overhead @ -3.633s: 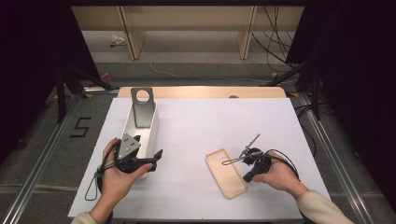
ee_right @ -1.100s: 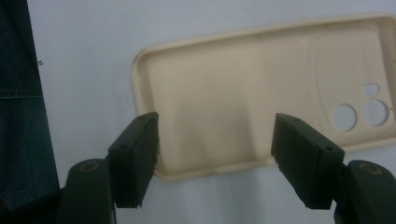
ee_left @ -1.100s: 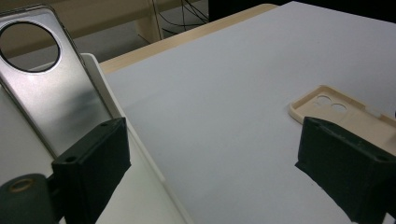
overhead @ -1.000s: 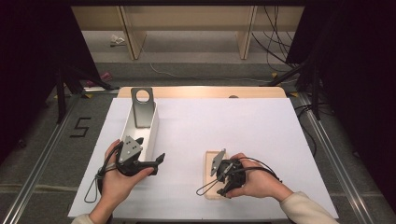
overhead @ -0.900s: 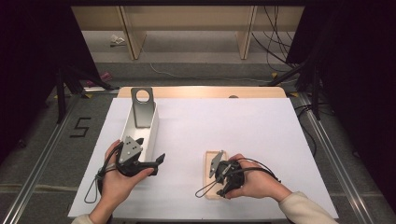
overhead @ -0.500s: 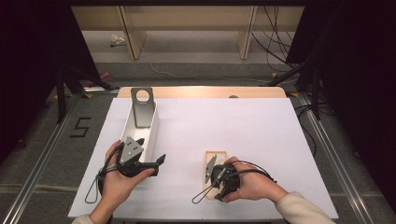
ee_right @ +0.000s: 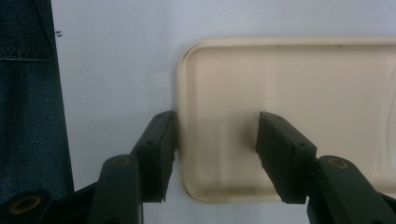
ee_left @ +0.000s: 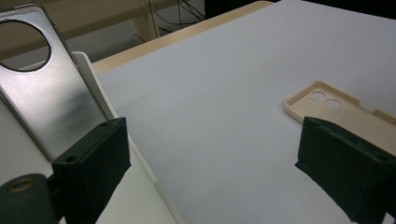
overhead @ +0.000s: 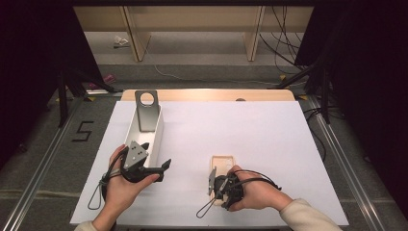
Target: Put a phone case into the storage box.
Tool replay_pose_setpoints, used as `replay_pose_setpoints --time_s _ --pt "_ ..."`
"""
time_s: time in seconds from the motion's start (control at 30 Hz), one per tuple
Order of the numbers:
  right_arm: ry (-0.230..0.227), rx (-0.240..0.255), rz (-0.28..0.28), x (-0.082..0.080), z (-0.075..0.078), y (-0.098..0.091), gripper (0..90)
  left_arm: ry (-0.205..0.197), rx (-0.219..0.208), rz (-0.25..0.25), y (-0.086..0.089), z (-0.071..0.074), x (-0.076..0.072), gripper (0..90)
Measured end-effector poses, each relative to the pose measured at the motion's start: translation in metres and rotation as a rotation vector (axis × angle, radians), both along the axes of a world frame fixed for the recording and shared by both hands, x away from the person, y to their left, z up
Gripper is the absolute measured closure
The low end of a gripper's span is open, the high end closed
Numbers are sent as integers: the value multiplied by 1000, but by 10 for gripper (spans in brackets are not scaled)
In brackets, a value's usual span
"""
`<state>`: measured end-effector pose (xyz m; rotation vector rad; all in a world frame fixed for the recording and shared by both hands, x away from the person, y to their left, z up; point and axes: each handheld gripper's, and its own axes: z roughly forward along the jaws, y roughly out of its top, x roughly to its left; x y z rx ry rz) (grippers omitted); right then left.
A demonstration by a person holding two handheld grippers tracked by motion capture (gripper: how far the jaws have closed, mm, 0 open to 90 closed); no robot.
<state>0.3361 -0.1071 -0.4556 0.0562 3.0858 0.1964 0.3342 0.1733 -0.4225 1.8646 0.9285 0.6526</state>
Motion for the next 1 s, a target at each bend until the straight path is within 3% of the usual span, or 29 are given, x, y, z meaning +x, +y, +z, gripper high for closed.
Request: replay_pose_setpoints --time_s 0.4,0.63,0.87,1.0 --pt "-23 -15 58 -8 1 4 653 1 2 -5 -1 -1 0 87" --pt "-13 -30 68 -11 2 4 719 4 3 -9 -2 -1 0 87" --pt "16 -31 78 -13 3 6 845 3 6 -10 -2 -1 0 87" --pt "21 -31 76 -14 3 6 858 3 5 -10 -2 -1 0 86"
